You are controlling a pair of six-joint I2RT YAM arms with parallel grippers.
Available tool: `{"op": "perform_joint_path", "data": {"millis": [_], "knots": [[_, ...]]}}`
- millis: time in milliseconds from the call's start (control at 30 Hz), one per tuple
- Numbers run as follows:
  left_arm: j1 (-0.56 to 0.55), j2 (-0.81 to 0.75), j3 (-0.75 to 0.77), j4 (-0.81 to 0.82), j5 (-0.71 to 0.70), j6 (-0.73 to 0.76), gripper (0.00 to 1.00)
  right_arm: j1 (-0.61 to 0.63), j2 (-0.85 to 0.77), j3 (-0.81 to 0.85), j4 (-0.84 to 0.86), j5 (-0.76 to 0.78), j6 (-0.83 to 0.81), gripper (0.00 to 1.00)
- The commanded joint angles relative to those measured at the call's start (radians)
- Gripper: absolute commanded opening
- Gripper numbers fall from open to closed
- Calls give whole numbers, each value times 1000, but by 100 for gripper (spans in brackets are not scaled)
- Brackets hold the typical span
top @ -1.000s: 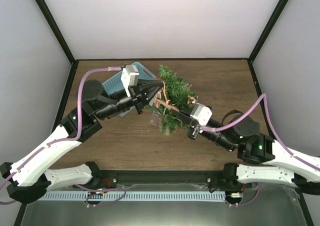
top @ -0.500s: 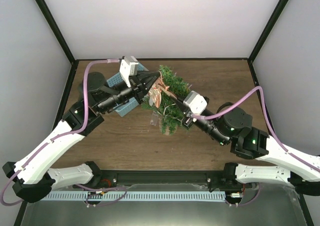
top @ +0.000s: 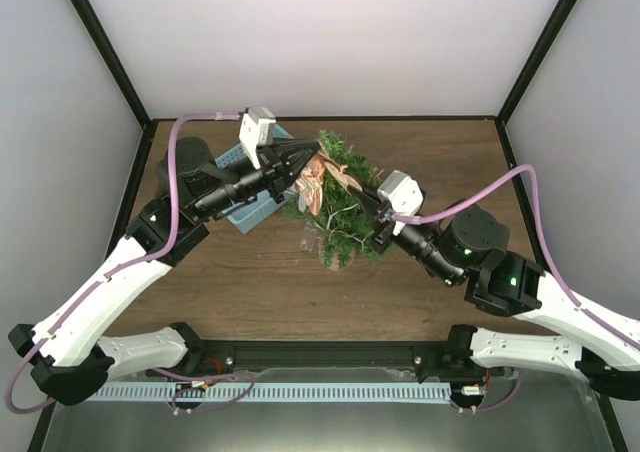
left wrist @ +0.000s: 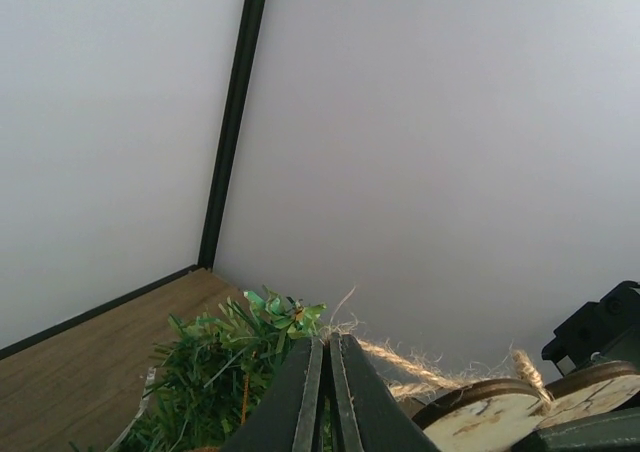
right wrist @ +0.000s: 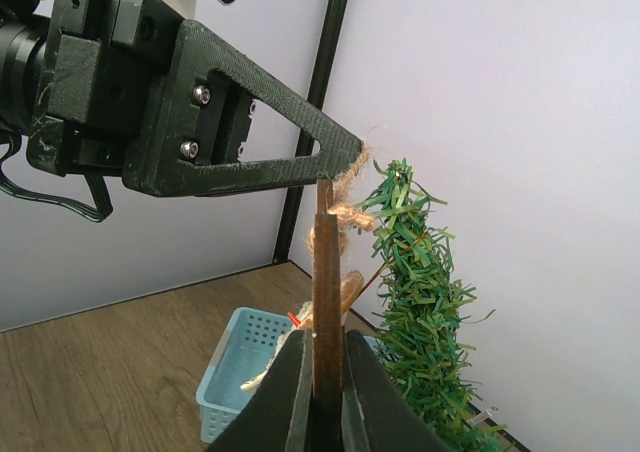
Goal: Decorate the small christmas tree
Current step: Hang the decoration item on the Christmas tree.
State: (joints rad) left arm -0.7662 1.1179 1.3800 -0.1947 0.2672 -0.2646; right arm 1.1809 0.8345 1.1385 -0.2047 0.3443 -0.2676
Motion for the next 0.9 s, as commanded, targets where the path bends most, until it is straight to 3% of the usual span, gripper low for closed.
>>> {"op": "perform_joint_path", "data": {"millis": [0,867], "knots": [[28,10,29,26,-12,-16,4,-7,-15,45,16,2,26,1],[64,65,71,10,-5,-72,4,-23,-15,53,13,67,40,1]]}}
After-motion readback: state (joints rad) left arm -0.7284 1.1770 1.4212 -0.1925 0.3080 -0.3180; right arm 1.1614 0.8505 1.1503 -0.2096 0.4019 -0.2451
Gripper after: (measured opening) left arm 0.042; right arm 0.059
